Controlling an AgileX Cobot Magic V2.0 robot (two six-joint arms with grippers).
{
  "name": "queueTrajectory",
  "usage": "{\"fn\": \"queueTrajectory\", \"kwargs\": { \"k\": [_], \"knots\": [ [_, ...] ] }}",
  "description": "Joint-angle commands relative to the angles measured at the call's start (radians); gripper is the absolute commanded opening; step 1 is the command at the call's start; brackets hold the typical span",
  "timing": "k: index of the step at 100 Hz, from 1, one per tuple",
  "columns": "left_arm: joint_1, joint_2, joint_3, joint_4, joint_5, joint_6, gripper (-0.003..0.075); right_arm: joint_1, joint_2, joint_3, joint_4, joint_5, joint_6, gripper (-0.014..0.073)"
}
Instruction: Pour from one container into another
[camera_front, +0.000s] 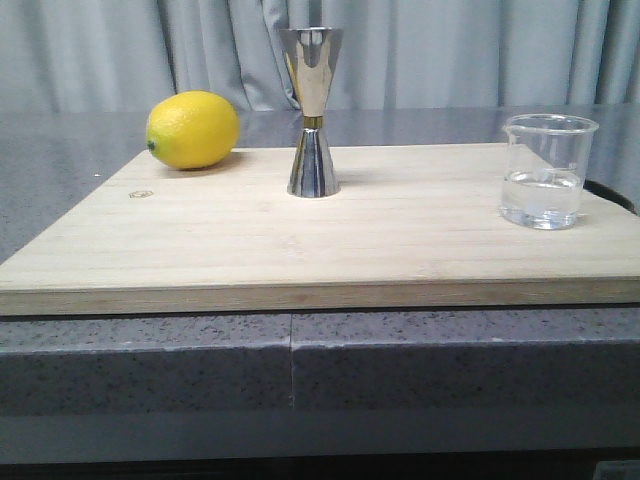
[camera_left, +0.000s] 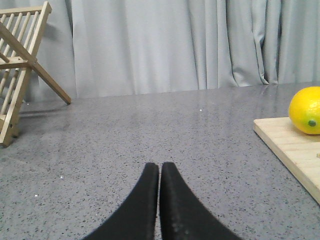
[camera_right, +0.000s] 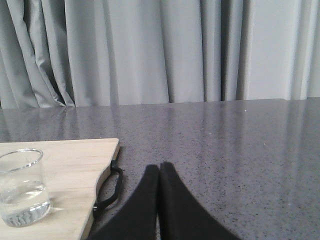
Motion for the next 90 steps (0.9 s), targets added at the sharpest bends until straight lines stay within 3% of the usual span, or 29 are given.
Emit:
{"fn": "queueTrajectory", "kwargs": {
  "k": [1,80,90],
  "knots": [
    [0.002,-0.022,0.020,-0.011,-0.084,-0.001,-0.0021,-0.004,-0.018,0.026,-0.001,-0.083,-0.006,-0.0065],
    [0.002,-0.022,0.020,-0.011,-0.097,-0.001,-0.0021,-0.004,-0.018,0.026,-0.001,-0.087,-0.006,-0.0065],
    [0.002,-0.022,0.018,-0.082,-0.120,-0.005,-0.0021,-0.004,-0.018,0.023,0.008,-0.091,0.001,-0.0065]
  ]
}}
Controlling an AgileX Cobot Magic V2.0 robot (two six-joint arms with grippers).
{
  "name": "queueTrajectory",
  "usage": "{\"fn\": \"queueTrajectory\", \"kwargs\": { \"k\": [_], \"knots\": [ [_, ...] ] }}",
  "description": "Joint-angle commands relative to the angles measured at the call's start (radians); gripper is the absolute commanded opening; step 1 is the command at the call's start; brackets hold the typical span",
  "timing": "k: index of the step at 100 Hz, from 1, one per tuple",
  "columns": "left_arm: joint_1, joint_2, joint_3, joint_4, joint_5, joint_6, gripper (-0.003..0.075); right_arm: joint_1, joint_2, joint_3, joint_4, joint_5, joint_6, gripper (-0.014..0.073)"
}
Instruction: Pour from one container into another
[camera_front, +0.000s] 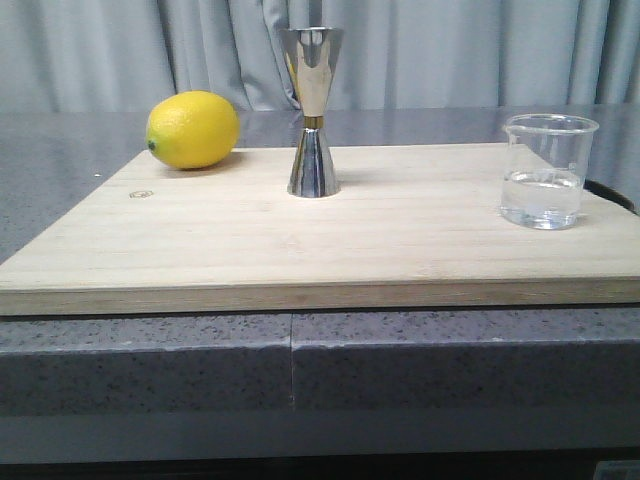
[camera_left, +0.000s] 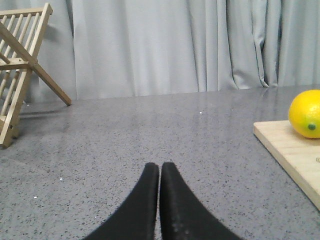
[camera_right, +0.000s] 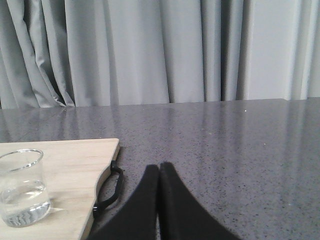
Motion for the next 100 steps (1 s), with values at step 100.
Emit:
{"fn": "queueTrajectory", "kwargs": {
  "k": [100],
  "knots": [
    [0.002,0.326,-0.574,-0.114,0.260,-0.005,-0.0021,-0.004,0.319,-0.612,0.042,0.404,-0.009,-0.0065]
  ]
}}
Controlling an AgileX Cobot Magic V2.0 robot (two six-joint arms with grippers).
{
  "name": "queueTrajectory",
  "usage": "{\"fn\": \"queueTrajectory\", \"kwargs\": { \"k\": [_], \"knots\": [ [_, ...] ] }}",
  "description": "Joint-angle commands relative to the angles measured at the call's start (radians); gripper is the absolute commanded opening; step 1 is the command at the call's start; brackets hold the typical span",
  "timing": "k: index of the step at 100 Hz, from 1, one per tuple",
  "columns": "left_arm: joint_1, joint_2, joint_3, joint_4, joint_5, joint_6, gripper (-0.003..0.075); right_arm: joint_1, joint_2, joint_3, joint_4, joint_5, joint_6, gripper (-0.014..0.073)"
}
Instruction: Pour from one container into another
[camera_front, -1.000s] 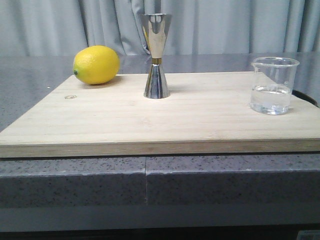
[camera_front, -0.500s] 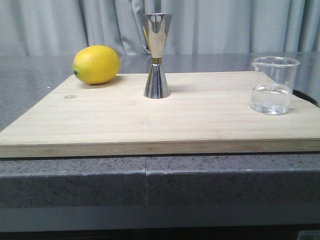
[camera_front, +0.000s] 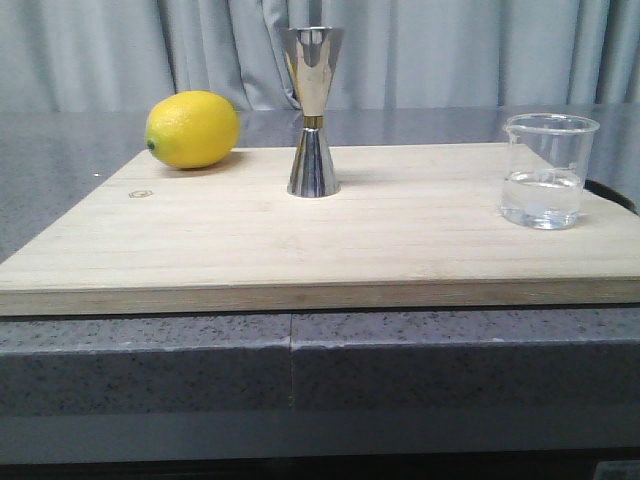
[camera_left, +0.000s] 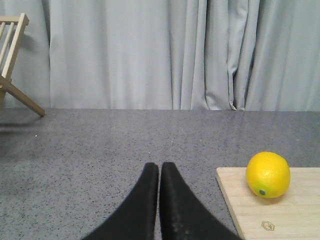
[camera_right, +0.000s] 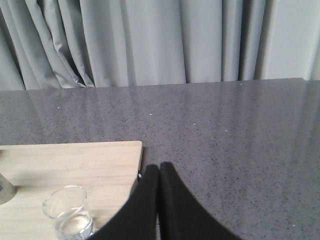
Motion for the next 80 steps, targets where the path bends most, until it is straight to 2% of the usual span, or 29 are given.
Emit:
{"fn": "queueTrajectory", "kwargs": {
  "k": [1,67,74,80],
  "knots": [
    [0.002,0.019,-0.037,-0.008,-0.081,-0.005,-0.0021,-0.004,0.021,-0.037,0.007,-0.096,-0.009,-0.0065],
    [0.002,0.019,-0.037,-0.008,-0.081,-0.005,-0.0018,-0.004,0.021,-0.037,0.004,-0.109,-0.009,-0.0054],
    [0.002,0.019,-0.037,-0.008,-0.083,-0.006,0.0045,-0.004,0.021,-0.037,0.004,-0.114,-0.001,0.0008],
    [0.002,0.019,-0.037,-0.006,-0.086,-0.006,0.0170,-0.004,0.021,-0.037,0.002,-0.119,0.001,0.0114]
  ]
}}
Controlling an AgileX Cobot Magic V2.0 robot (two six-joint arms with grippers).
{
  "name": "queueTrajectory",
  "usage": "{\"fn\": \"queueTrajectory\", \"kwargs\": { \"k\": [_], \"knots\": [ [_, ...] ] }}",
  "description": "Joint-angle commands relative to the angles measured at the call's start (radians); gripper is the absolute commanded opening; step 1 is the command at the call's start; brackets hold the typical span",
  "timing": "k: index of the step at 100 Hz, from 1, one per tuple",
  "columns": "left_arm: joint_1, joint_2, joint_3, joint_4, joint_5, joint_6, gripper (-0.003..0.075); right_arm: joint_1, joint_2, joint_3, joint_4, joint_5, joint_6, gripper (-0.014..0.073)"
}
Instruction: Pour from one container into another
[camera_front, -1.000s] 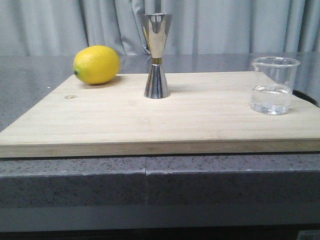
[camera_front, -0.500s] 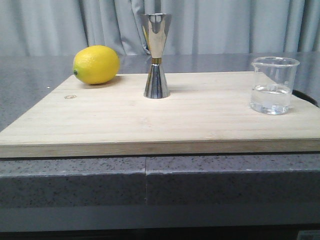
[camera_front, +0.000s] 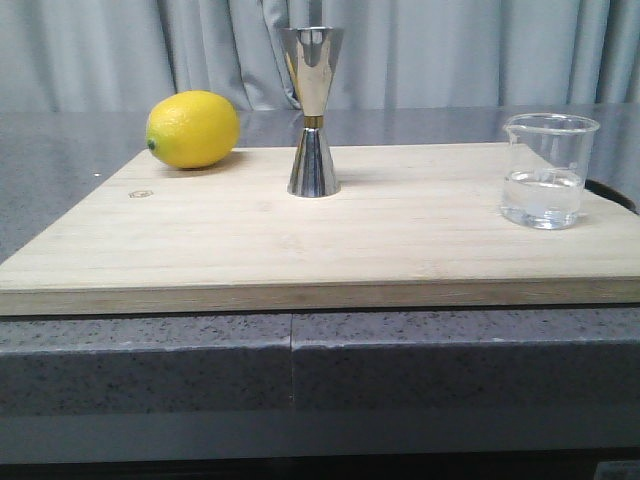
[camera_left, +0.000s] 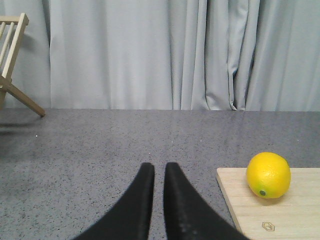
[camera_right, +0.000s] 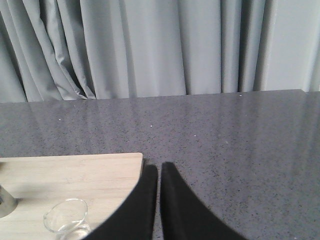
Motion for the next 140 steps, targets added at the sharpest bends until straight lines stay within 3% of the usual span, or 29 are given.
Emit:
{"fn": "queueTrajectory", "kwargs": {
  "k": [1,11,18,23,70,96,110,122,140],
  "knots": [
    [0.002,0.017,-0.036,-0.004,-0.084,-0.006,0.0187,-0.004,0.020,-0.035,-0.005,-0.083,0.001,0.0146],
    [0.002,0.017,-0.036,-0.004,-0.084,-0.006,0.0449,-0.004,0.020,-0.035,-0.024,-0.083,0.001,0.0357],
    [0.002,0.017,-0.036,-0.010,-0.099,-0.006,0.0561,-0.004,0.020,-0.035,-0.029,-0.081,0.001,0.0459],
    [0.002,0.017,-0.036,-0.014,-0.100,-0.006,0.0591,-0.004,0.020,-0.035,-0.029,-0.081,0.001,0.0496],
    [0.002,0.017,-0.036,-0.018,-0.104,-0.006,0.0510,-0.004,0.020,-0.035,-0.027,-0.079,0.001,0.0504],
    [0.002,0.017,-0.038,-0.018,-0.085,-0.006,0.0528,-0.004,0.020,-0.035,-0.025,-0.073,0.001,0.0539],
    [0.002,0.056,-0.093,-0.018,0.030,-0.006,0.0537,-0.004,0.036,-0.038,-0.025,-0.047,0.001,0.0632],
    [0.002,0.136,-0.176,-0.018,0.168,0.024,0.0536,-0.004,0.064,-0.039,-0.025,-0.003,0.001,0.0642],
    [0.002,0.288,-0.268,-0.192,0.323,0.244,0.0535,-0.004,0.108,-0.039,-0.025,0.052,0.001,0.0642]
  ]
}}
